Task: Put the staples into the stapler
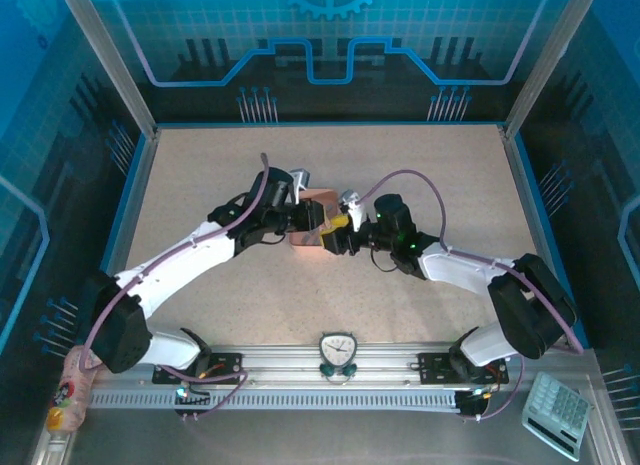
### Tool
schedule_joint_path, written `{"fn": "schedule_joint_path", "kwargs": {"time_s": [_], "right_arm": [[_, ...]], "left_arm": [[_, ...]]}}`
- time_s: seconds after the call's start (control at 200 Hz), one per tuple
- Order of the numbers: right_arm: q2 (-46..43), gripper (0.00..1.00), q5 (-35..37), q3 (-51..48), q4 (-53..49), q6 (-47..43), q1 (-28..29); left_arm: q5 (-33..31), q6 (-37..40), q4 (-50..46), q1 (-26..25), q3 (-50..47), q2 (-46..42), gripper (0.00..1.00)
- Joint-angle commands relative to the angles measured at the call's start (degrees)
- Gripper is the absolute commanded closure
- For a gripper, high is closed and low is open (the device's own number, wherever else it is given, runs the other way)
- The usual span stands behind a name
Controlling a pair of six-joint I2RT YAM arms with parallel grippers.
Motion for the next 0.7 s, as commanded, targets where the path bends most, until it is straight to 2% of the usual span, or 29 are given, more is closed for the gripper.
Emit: {"fn": "schedule_joint_path", "kwargs": {"time_s": [0.0,0.195,0.345,0.525,0.695], "right_arm": [[-5.09,0.30,2.00,-2.28,-1.98,4.69,-3.73],[-14.88,0.26,-0.47,-5.64,-14.01,12.01,-15.56],[-21.55,0.28,6.70,-8.10,-23.07,14.54,-22.26],[-25.28,0.30,13.03,-8.69,-32.84,17.09,-26.94],[-26.35,0.30,13.11,-9.70,-34.34,18.81,-28.46]], "left_arm": [[-4.51,3.08,-5.75,-1.85,6.62,3.51,0.96],[-9.79,4.90,-13.76,-6.53,19.38,13.96,0.97],[-12.81,5.38,-17.12,-9.86,28.64,22.53,0.97],[-16.43,5.95,-21.80,-12.06,38.81,33.18,0.95],[-18.24,4.78,-28.53,-12.68,48.57,41.95,0.95]]}}
